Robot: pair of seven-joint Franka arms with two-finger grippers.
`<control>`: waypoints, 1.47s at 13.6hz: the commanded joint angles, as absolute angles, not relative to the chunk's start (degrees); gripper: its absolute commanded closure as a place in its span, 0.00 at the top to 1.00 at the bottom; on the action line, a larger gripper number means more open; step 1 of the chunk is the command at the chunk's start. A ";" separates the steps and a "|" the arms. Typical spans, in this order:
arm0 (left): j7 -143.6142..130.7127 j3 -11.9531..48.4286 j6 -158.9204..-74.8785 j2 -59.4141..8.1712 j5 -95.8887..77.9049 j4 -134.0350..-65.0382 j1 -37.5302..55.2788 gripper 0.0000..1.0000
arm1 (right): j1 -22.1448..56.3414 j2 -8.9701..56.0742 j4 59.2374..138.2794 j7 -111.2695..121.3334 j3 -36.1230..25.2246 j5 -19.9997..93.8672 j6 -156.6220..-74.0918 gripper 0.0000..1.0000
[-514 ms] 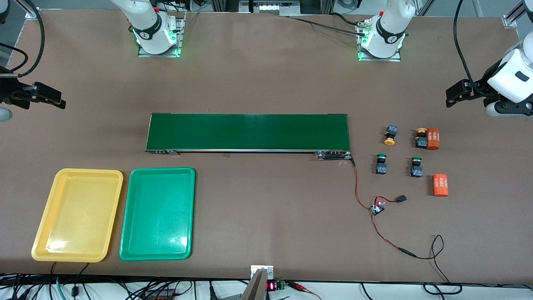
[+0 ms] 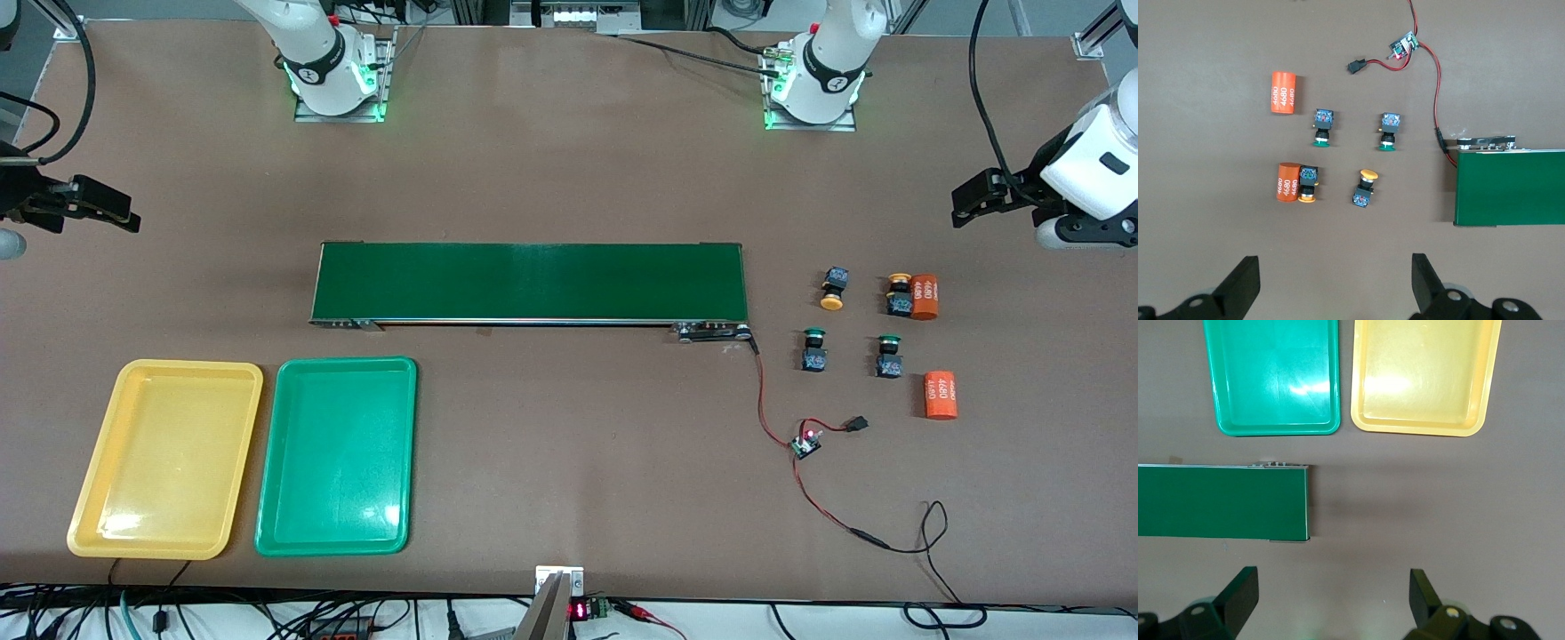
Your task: Sort buttons by color to trays
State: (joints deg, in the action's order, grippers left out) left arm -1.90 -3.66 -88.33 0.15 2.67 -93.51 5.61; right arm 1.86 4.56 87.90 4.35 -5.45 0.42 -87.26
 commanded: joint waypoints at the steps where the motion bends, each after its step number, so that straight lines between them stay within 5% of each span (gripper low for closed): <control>1: -1.76 -3.60 -86.05 -1.05 1.23 -91.06 5.27 1.00 | 1.76 3.60 88.77 3.96 -5.27 0.88 -87.54 1.00; 10: 13.26 -4.31 -89.89 -10.89 2.37 -90.78 -5.00 1.00 | 3.25 5.70 88.68 4.57 -5.19 0.88 -90.00 1.00; 14: 15.37 -4.22 -106.47 -12.73 5.01 -99.92 -7.11 1.00 | 2.99 8.88 88.68 6.50 -5.36 1.41 -89.83 1.00; 20: 20.57 -3.96 -128.63 -25.03 4.22 -99.84 -8.52 1.00 | 3.08 10.19 88.77 7.03 -5.36 0.79 -89.21 1.00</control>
